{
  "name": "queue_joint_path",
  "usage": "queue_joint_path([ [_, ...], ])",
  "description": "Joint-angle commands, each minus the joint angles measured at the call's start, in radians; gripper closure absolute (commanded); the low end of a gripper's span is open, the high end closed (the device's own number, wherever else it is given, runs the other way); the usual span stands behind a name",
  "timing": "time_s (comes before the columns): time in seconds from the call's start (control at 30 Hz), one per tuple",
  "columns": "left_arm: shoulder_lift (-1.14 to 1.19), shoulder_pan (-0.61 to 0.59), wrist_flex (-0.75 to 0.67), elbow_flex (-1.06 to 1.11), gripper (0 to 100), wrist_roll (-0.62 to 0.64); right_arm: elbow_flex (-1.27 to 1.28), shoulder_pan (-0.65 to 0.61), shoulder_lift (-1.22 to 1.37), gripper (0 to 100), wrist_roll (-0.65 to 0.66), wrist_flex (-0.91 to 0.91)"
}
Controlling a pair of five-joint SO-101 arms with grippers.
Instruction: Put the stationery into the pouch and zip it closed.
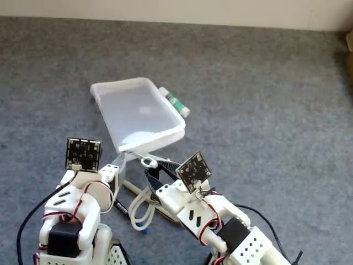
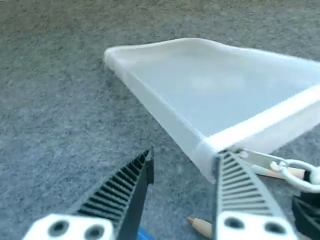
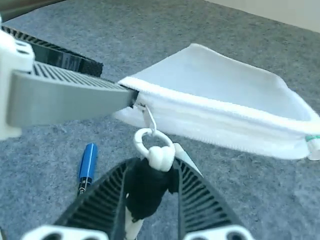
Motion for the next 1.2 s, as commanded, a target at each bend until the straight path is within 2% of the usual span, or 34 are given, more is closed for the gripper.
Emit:
queue_joint_path([
  [0.0, -0.008, -0.015, -0.020, -0.007, 88, 0.006, -0.019, 0.050, -0.018, 99.5, 0.014, 0.004],
  [0.2, -0.008, -0.012, -0.020, -0.005, 91, 0.006, -0.025, 0.124, -0.018, 99.5, 0.014, 0.027],
  [0.37, -0.008, -0.010, -0.020, -0.004, 99, -0.081, -0.024, 0.139, -0.018, 99.5, 0.014, 0.047],
  [0.77, -0.008, -0.015, -0.020, -0.004, 99, -0.081, -0.024, 0.170, -0.018, 99.5, 0.014, 0.061],
  [1.17, -0.008, -0.015, -0.020, -0.004, 99, -0.083, -0.024, 0.277, -0.018, 99.5, 0.014, 0.079],
])
